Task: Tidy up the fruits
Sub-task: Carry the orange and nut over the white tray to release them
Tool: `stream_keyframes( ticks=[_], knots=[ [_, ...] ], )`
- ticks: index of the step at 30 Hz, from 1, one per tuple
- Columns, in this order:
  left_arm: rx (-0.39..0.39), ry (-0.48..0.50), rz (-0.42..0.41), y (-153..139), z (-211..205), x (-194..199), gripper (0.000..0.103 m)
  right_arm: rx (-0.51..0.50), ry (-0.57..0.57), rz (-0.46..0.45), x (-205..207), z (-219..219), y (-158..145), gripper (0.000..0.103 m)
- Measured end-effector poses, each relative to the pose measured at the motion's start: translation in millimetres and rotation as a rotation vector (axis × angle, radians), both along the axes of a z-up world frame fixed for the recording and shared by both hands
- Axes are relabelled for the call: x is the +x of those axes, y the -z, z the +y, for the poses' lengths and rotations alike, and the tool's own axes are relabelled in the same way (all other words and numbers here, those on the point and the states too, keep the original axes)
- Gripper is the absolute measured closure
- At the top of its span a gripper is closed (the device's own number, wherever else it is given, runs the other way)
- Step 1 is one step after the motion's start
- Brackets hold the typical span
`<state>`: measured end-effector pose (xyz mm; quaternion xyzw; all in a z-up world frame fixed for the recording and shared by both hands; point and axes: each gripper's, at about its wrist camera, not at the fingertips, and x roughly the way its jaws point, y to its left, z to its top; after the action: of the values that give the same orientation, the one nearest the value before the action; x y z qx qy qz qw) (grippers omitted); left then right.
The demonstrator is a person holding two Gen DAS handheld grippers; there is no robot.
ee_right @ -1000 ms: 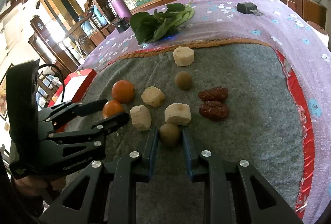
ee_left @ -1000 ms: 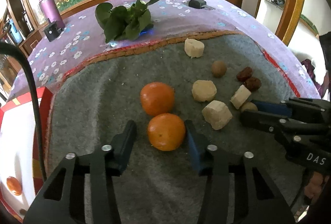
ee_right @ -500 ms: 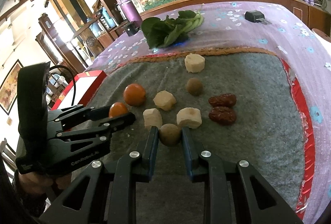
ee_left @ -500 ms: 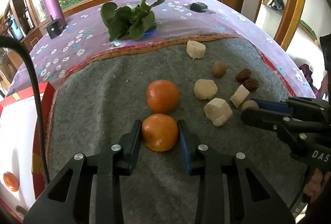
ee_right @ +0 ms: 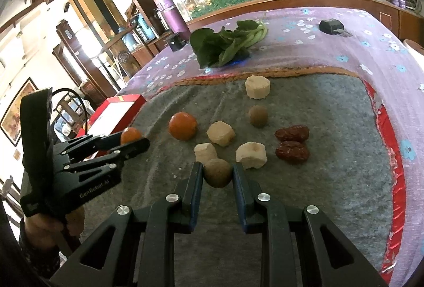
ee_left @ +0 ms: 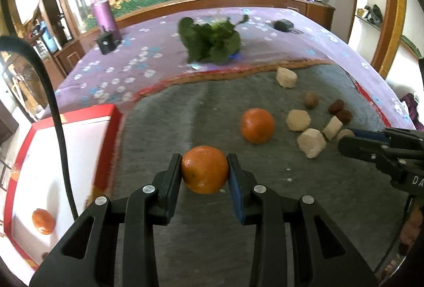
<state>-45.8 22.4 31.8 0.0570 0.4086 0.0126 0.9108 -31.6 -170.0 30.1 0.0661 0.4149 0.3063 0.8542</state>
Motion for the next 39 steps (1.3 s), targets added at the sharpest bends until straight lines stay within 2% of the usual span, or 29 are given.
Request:
stream_keyframes(
  ticks=[12,25,39],
  knots=[
    [0.033,-0.081,-0.087,-24.3,35.6,-15.8,0.072,-0.015,-0.026,-0.002,-4.7,28.7,-5.9,0.08],
    [0.042,-0.192,-0.156,-42.0,86.2,-33.1,0.072,-0.041,-0.151,-0.08,-17.0,107.7,-40.9,0.08],
    [0.033,-0.292,-0.167,-39.7,138.2,-46.0,0.072,-0.024,-0.253,-0.089,-15.6,201.6,-51.3,0.08]
  ],
)
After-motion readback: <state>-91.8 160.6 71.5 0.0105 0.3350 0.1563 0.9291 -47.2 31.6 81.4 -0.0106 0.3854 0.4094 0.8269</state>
